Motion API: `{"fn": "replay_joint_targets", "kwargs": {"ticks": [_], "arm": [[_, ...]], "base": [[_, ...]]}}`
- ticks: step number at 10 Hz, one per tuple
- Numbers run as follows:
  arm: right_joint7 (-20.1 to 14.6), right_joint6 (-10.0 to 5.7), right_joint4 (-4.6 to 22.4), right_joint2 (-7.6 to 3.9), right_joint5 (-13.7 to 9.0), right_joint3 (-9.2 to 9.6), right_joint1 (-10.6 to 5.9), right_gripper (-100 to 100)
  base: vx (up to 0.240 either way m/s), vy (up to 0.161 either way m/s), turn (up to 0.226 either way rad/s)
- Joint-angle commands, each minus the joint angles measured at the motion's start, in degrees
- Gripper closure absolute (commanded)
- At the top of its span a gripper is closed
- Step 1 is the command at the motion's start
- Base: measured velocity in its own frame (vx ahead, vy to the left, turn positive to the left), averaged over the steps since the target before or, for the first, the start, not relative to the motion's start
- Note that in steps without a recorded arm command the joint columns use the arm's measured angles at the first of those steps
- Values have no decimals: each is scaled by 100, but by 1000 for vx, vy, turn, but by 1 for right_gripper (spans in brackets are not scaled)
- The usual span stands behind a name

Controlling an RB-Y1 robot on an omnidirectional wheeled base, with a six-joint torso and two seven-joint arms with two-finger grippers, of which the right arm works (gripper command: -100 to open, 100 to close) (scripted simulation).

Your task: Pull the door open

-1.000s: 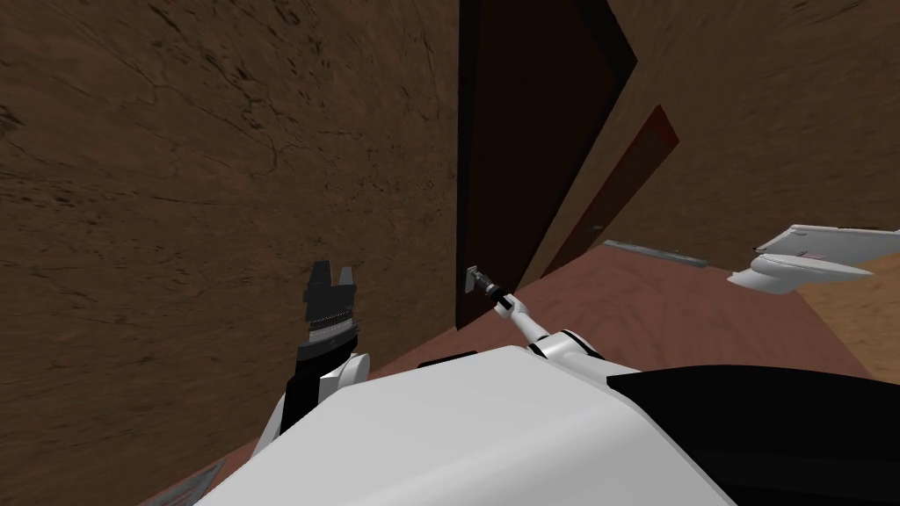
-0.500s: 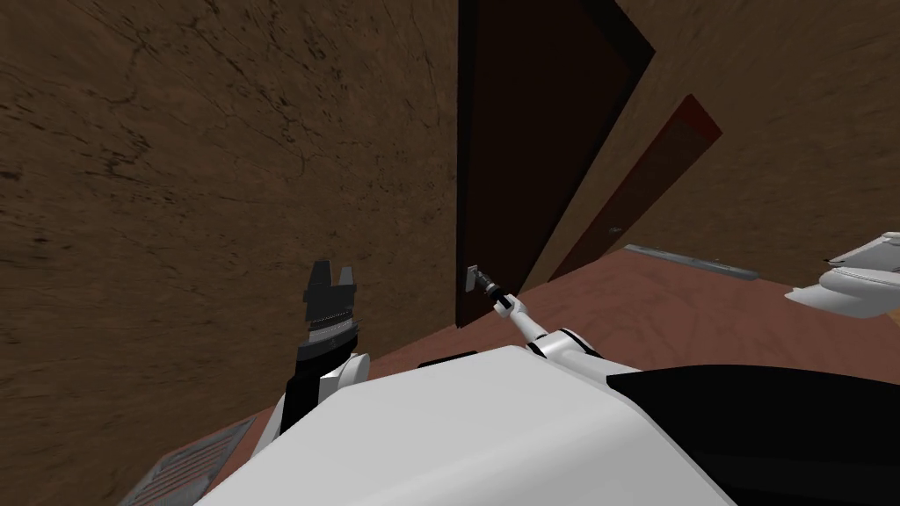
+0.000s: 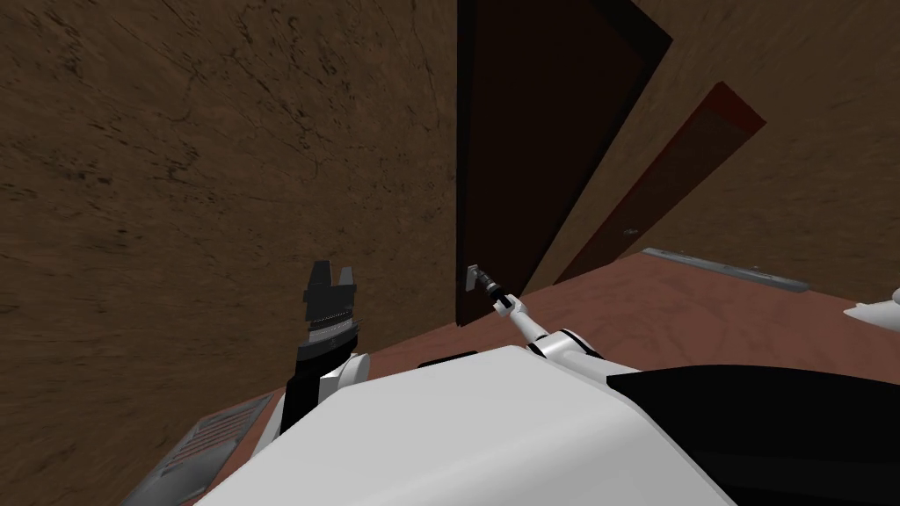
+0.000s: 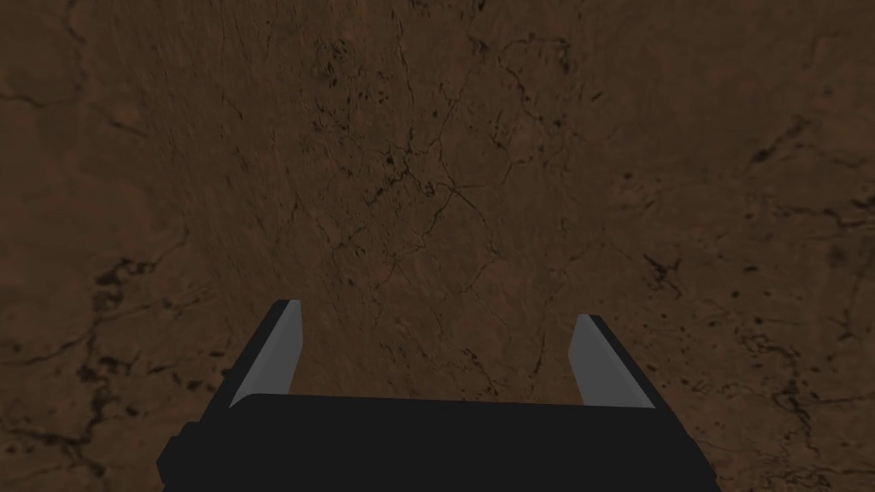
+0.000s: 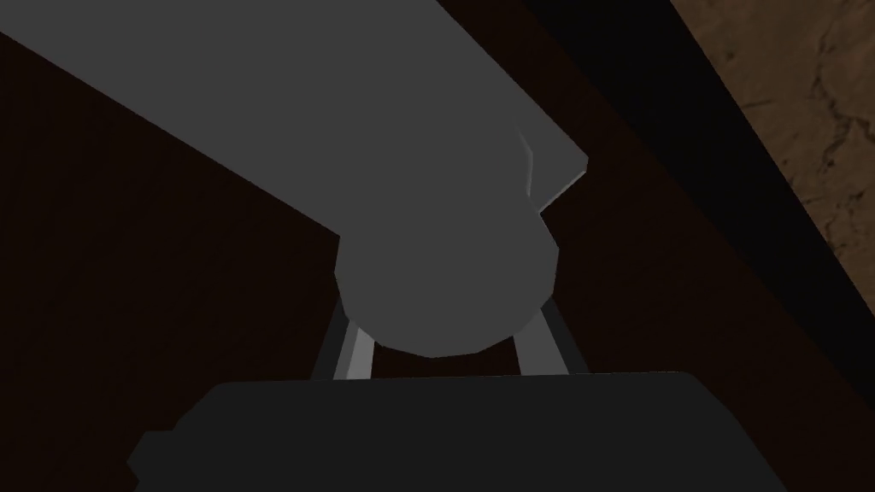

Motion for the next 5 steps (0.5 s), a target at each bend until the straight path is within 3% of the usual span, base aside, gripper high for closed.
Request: {"fn": "replay_joint_targets", "kwargs": {"ticks": [1, 4, 5], "arm": [[-270, -1, 0, -17, -176, -7, -9, 100], [-669, 46, 3, -9, -466, 5, -18, 100], [-382, 8, -2, -78, -307, -26, 33, -100]], "base": [[-47, -43, 88], [-58, -57, 106], [-41, -10, 4]]}}
